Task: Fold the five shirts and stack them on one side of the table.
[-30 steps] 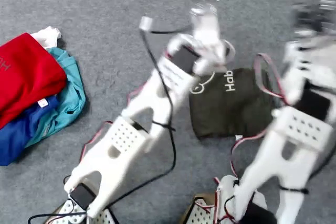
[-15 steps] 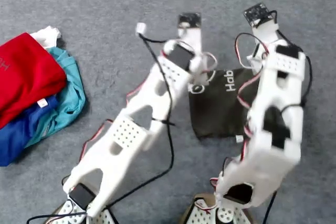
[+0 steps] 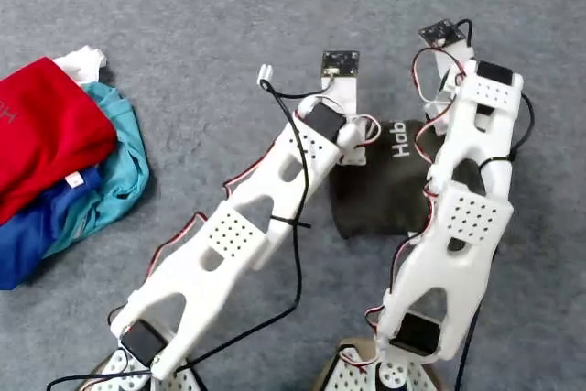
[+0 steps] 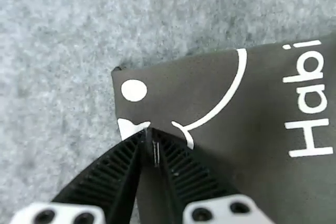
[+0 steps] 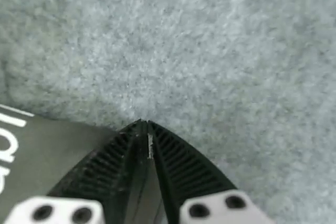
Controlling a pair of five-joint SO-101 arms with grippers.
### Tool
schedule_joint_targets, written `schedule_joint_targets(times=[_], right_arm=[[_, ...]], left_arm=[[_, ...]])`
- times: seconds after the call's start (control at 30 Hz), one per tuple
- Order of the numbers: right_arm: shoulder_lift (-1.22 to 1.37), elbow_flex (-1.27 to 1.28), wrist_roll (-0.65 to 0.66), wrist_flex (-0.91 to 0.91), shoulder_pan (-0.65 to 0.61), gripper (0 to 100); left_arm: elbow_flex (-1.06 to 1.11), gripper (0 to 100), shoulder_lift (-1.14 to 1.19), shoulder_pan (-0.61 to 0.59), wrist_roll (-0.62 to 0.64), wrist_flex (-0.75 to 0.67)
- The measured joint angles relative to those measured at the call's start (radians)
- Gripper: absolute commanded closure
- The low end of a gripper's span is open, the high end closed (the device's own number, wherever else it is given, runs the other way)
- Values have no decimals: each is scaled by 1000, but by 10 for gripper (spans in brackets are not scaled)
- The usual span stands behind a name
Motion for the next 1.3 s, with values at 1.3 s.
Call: schedule_joint_targets(times=[1.3], right_arm=[[-888, 945, 160, 143, 187, 996]], left_arm=[[747, 982, -829, 153, -133, 210]])
